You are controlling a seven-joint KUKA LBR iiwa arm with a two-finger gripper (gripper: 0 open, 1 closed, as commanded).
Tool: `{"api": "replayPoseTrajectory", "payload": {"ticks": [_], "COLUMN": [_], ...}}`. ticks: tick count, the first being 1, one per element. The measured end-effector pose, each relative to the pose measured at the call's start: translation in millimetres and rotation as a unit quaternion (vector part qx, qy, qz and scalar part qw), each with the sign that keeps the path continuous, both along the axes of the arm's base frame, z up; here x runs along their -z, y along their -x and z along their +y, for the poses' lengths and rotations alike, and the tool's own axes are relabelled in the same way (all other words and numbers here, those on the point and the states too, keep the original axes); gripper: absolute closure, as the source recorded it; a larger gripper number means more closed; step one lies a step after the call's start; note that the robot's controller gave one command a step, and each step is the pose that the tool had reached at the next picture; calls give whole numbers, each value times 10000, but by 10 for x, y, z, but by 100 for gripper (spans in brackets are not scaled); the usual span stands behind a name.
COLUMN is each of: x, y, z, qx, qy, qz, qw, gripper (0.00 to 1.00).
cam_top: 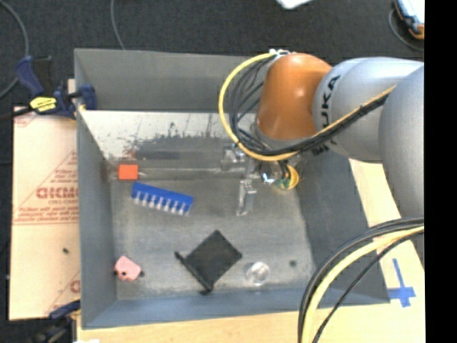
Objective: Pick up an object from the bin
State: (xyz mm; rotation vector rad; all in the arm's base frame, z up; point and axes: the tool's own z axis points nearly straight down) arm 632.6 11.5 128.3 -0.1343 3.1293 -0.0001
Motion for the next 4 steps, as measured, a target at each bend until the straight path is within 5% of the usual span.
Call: {"api": "replayPoseTrajectory", "payload": {"ticks": [1,2,3,4], "x": [603,569,582,438], "y": [75,-63,693,526], "z": [-308,350,243,585], "qx": [-933,-787,-1252,-2085], "qy": [33,-11,39,17], "qz": [-5,-37,8,-55], "qw": [9956,9969,9921,9780], "gripper": [0,0,0,0]}}
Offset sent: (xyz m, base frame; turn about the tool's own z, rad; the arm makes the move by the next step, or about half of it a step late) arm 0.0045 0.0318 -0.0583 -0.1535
